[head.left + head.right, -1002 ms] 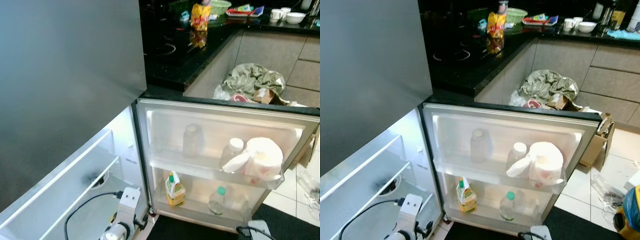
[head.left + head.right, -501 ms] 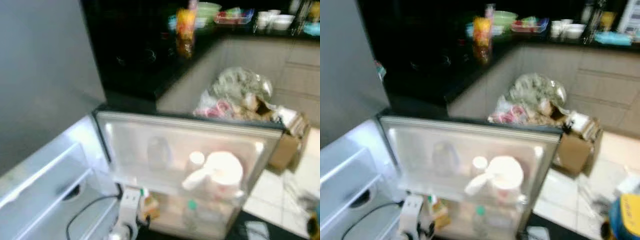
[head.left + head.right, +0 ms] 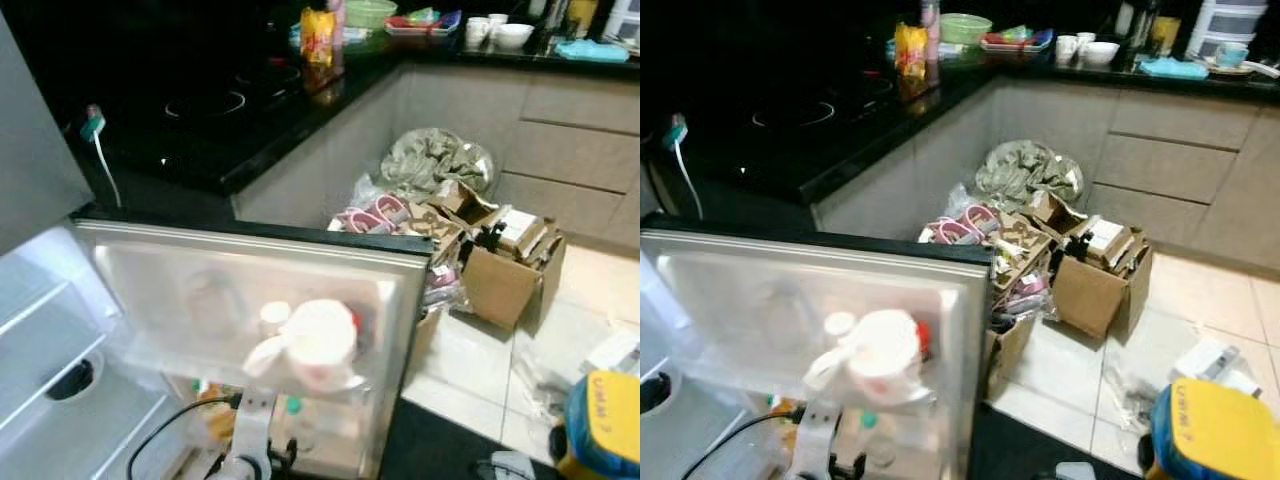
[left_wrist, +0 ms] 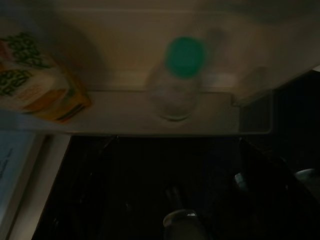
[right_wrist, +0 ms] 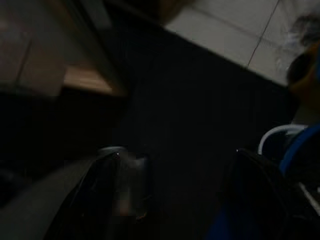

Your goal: Restocking fridge

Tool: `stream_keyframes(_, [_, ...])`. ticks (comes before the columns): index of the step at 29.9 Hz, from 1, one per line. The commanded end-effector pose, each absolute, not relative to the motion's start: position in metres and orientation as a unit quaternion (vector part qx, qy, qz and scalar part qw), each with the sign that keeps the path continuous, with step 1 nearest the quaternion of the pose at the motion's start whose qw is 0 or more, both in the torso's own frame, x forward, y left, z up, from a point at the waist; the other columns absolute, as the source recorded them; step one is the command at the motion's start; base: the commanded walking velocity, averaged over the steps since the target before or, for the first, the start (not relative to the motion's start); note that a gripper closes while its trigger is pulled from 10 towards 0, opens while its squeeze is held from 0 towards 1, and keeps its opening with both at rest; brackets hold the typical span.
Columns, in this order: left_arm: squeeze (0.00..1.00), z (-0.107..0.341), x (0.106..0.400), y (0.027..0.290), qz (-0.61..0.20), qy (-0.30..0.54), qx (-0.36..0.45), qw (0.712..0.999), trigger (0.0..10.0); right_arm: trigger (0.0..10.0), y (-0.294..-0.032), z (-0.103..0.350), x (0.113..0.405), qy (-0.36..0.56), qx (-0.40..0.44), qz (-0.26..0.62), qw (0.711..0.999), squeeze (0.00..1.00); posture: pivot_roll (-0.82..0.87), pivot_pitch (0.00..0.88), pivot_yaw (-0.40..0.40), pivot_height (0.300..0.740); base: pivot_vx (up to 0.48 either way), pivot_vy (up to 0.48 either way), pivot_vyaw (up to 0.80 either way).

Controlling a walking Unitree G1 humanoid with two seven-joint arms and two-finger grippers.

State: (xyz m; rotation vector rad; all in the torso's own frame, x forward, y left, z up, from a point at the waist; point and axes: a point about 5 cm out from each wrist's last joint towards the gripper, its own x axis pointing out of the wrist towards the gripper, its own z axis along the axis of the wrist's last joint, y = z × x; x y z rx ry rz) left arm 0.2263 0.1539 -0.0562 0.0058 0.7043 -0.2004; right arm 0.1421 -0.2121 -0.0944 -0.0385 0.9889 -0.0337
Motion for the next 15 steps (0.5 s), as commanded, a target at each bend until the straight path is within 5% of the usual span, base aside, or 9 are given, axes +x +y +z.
stream_keyframes(1, [0.0,-0.058,0.223,0.161,-0.086,0.348,0.002,0.934,10.0,10.0,-0.215,-0.093,0.144,0.469,-0.026,-0.015,0.883,0.0,-0.12,0.055,0.066,0.726,0.0,-0.401,0.0])
stream_keyframes(15, [0.0,-0.06,0.214,0.191,0.013,0.344,-0.024,0.938,10.0,10.0,-0.216,-0.086,0.156,0.437,-0.019,0.015,0.899,0.0,-0.11,0.057,0.075,0.726,0.0,0.0,0.0])
